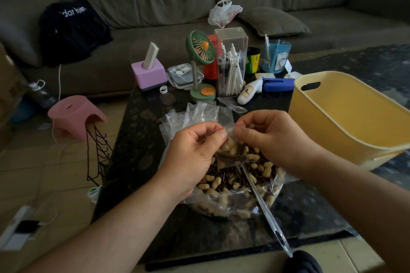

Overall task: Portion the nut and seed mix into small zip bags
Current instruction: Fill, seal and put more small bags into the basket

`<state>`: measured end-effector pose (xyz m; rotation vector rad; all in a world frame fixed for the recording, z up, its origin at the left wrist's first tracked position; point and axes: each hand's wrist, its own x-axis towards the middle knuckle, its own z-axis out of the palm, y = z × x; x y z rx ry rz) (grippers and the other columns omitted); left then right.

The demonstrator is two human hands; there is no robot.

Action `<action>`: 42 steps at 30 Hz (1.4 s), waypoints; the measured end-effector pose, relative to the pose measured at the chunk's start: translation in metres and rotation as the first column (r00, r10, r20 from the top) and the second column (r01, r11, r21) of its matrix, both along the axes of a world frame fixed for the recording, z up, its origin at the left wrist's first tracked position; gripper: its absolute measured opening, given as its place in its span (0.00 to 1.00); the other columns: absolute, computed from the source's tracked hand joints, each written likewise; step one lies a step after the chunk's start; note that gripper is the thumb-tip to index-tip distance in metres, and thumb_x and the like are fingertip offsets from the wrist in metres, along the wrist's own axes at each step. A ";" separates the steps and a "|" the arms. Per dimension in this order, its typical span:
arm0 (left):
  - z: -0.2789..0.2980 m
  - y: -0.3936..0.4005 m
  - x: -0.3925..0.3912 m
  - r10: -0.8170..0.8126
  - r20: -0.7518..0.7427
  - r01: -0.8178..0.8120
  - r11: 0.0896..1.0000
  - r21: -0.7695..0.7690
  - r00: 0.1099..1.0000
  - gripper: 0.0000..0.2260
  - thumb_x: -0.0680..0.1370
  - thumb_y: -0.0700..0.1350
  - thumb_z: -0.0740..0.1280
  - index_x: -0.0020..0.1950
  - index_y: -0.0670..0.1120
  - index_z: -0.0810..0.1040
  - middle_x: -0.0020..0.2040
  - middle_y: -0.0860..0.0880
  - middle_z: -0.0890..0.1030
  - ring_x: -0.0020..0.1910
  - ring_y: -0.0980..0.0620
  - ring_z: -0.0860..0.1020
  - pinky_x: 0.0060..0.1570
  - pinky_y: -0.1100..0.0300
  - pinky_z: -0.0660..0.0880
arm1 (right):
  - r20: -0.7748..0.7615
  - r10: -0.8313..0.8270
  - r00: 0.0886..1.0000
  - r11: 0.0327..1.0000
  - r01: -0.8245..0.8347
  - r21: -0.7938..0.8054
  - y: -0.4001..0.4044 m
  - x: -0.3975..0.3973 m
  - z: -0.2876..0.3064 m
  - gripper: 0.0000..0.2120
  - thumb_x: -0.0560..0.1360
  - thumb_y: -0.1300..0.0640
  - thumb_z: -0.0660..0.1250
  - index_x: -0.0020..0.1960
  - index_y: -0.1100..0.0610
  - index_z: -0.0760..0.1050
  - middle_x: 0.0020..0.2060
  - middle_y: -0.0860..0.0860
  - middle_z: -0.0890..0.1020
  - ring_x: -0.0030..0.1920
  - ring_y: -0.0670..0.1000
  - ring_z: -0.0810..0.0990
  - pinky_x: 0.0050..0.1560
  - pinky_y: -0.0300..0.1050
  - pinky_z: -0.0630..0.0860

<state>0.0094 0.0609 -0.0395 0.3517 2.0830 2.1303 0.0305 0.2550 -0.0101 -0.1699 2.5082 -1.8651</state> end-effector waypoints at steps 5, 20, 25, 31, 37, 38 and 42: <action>0.000 0.001 0.002 -0.001 -0.027 0.001 0.999 -0.033 1.000 0.06 0.82 0.39 0.70 0.48 0.49 0.84 0.39 0.56 0.85 0.40 0.61 0.82 0.42 0.69 0.77 | -0.003 -0.007 1.000 1.000 0.007 0.004 -0.002 0.001 0.001 0.03 0.79 0.60 0.72 0.47 0.56 0.83 0.39 0.52 0.87 0.40 0.49 0.86 0.43 0.39 0.81; -0.001 -0.006 -0.003 -0.069 -0.032 0.069 0.998 -0.016 0.997 0.05 0.73 0.51 0.74 0.47 0.56 0.89 0.47 0.47 0.88 0.50 0.48 0.86 0.57 0.51 0.83 | 0.013 0.028 1.000 0.999 -0.027 -0.043 -0.005 0.003 0.002 0.10 0.72 0.52 0.73 0.50 0.56 0.84 0.43 0.52 0.88 0.45 0.50 0.88 0.45 0.40 0.83; -0.004 -0.007 -0.004 -0.074 -0.060 0.070 0.996 -0.059 0.995 0.06 0.72 0.53 0.74 0.48 0.57 0.88 0.47 0.48 0.89 0.50 0.48 0.87 0.58 0.48 0.83 | -0.030 0.022 0.999 0.997 -0.020 0.069 -0.005 0.002 0.001 0.01 0.77 0.57 0.73 0.47 0.54 0.84 0.40 0.49 0.87 0.41 0.46 0.87 0.41 0.37 0.81; -0.004 -0.008 -0.005 0.001 -0.110 -0.006 0.999 -0.039 0.994 0.05 0.78 0.41 0.75 0.48 0.51 0.87 0.46 0.48 0.89 0.48 0.50 0.87 0.51 0.58 0.83 | 0.007 -0.023 1.000 0.999 0.023 -0.023 -0.002 0.001 0.004 0.02 0.79 0.61 0.71 0.48 0.58 0.83 0.40 0.52 0.88 0.40 0.48 0.87 0.40 0.37 0.81; -0.006 -0.009 -0.007 0.001 -0.119 -0.009 0.998 -0.067 0.993 0.05 0.80 0.43 0.74 0.49 0.54 0.88 0.48 0.46 0.88 0.50 0.45 0.87 0.56 0.47 0.84 | 0.014 0.025 1.000 0.999 -0.024 -0.029 -0.003 0.002 0.004 0.07 0.74 0.56 0.74 0.50 0.57 0.84 0.43 0.53 0.88 0.45 0.51 0.88 0.46 0.40 0.83; -0.006 -0.009 -0.008 -0.004 -0.120 -0.005 0.997 -0.071 0.993 0.05 0.80 0.44 0.74 0.50 0.53 0.87 0.48 0.46 0.88 0.51 0.44 0.87 0.57 0.44 0.84 | -0.001 0.025 1.000 0.999 -0.025 -0.026 -0.004 0.002 0.003 0.06 0.75 0.56 0.74 0.50 0.57 0.84 0.42 0.54 0.88 0.44 0.52 0.88 0.45 0.40 0.83; -0.007 -0.008 -0.008 -0.040 -0.113 0.029 0.995 -0.096 0.993 0.03 0.77 0.51 0.74 0.49 0.56 0.87 0.47 0.48 0.88 0.51 0.44 0.86 0.60 0.40 0.82 | -0.028 0.027 0.999 0.999 -0.026 0.036 -0.004 0.001 0.002 0.02 0.78 0.58 0.72 0.48 0.56 0.83 0.41 0.52 0.87 0.42 0.48 0.87 0.43 0.39 0.82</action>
